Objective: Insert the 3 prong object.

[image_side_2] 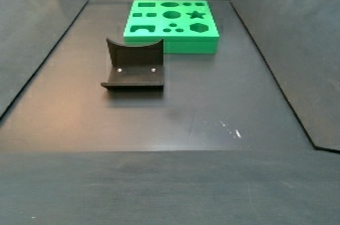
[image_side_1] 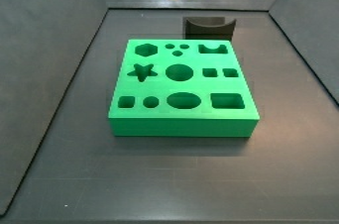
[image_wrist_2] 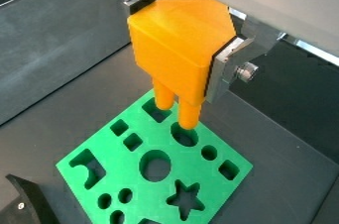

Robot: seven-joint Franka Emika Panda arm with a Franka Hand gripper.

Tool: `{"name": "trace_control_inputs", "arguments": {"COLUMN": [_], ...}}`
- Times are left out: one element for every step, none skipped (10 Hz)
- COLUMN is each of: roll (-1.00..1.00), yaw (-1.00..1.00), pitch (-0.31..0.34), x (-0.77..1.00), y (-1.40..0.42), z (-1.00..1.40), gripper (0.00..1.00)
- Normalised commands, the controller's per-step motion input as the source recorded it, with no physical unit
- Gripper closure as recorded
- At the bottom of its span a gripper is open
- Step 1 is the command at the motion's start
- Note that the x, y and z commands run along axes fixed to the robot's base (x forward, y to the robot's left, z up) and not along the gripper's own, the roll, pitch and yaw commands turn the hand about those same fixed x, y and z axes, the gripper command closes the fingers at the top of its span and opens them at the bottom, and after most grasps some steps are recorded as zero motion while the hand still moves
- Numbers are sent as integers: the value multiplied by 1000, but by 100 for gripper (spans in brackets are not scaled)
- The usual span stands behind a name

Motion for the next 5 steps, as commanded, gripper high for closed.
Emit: {"name": "trace_control_inputs", "arguments": {"roll": [0,0,0,19,47], "yaw": [0,0,0,89,97], "pitch": [-3,0,0,-120,-56], "x": [0,0,11,0,54], "y": [-9,80,0,280,397], "z": [43,0,-117,-977,-1000], "gripper": [100,100,100,100,100]}}
